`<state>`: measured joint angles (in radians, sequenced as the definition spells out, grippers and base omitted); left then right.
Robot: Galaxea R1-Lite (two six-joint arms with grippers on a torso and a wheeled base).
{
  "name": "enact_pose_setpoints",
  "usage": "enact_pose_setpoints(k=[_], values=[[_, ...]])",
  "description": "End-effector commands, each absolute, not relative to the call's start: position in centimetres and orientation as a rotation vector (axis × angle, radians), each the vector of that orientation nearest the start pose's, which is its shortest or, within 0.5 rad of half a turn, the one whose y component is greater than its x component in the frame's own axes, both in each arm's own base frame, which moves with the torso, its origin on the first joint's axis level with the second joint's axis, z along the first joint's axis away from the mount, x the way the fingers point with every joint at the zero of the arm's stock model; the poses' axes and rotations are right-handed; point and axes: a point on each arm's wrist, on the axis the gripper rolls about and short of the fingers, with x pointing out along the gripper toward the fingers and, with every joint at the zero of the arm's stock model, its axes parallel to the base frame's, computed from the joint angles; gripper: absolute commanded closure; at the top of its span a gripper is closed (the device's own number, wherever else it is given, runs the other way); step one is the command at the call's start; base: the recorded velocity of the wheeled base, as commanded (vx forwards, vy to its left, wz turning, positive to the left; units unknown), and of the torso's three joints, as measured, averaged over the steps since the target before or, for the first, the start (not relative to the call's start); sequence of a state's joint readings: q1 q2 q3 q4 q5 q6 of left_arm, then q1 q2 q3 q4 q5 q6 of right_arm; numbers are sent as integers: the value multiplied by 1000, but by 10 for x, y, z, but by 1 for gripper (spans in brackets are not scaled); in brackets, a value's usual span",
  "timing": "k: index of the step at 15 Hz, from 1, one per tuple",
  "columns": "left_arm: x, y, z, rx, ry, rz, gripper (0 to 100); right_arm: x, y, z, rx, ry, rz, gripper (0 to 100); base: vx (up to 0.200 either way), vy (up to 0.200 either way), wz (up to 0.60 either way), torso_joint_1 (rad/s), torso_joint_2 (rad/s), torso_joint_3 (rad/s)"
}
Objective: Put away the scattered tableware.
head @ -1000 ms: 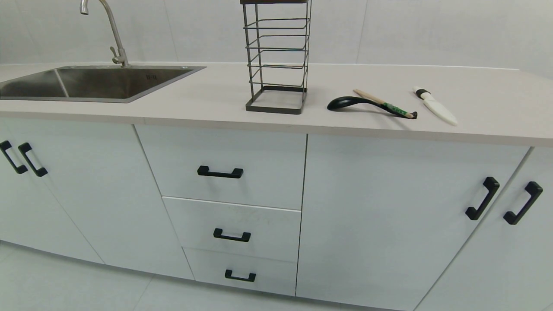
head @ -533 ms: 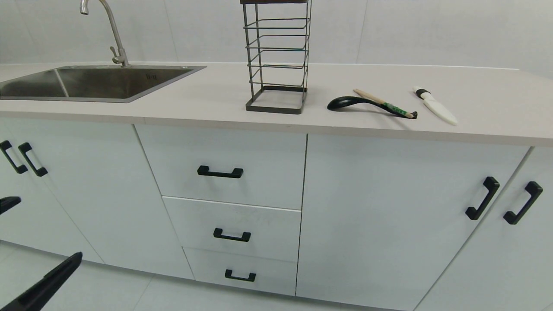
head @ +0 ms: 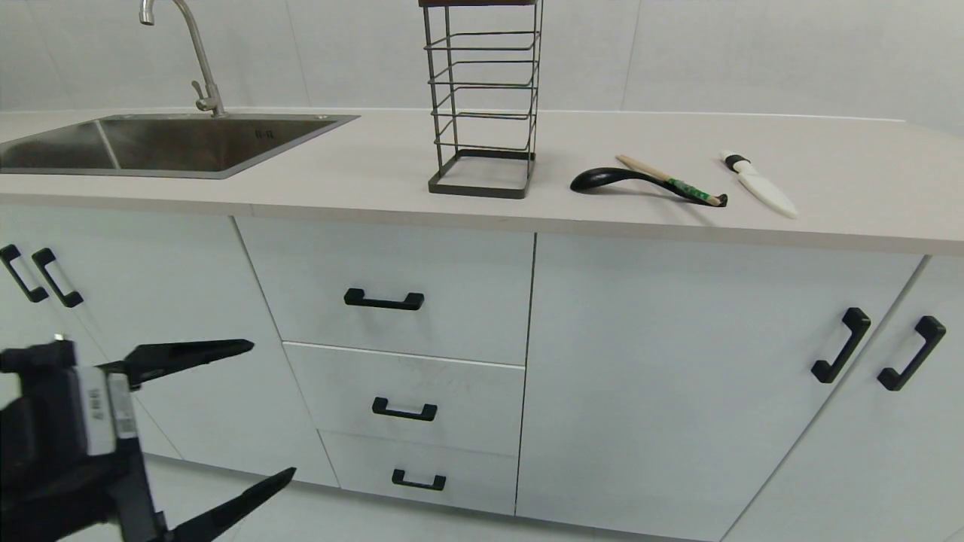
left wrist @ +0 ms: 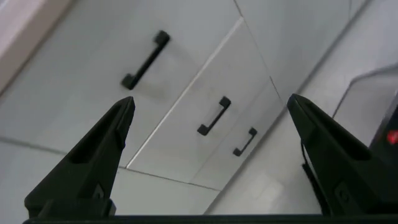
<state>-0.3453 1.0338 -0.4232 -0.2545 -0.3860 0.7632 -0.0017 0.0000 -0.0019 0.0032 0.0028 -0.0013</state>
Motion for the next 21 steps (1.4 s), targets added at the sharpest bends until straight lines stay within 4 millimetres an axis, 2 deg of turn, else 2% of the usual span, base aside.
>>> enact_pose_setpoints(k=[1, 3, 11, 15, 18, 21], values=[[144, -70, 158, 870, 160, -957, 0, -23, 0, 76, -2, 3, 2, 100, 0, 0, 0, 0, 0, 0], [153, -76, 146, 961, 183, -1011, 0, -23, 0, 76, -2, 3, 2, 100, 0, 0, 0, 0, 0, 0], [163, -91, 122, 1041, 332, -1009, 0, -23, 0, 76, -2, 3, 2, 100, 0, 0, 0, 0, 0, 0], [169, -110, 85, 1121, 484, -1073, 0, -23, 0, 76, -2, 3, 2, 100, 0, 0, 0, 0, 0, 0], [186, -130, 65, 1150, 425, -1043, 0, -23, 0, 76, -2, 3, 2, 100, 0, 0, 0, 0, 0, 0], [191, -133, 47, 1154, 432, -1030, 0, -23, 0, 76, -2, 3, 2, 100, 0, 0, 0, 0, 0, 0]])
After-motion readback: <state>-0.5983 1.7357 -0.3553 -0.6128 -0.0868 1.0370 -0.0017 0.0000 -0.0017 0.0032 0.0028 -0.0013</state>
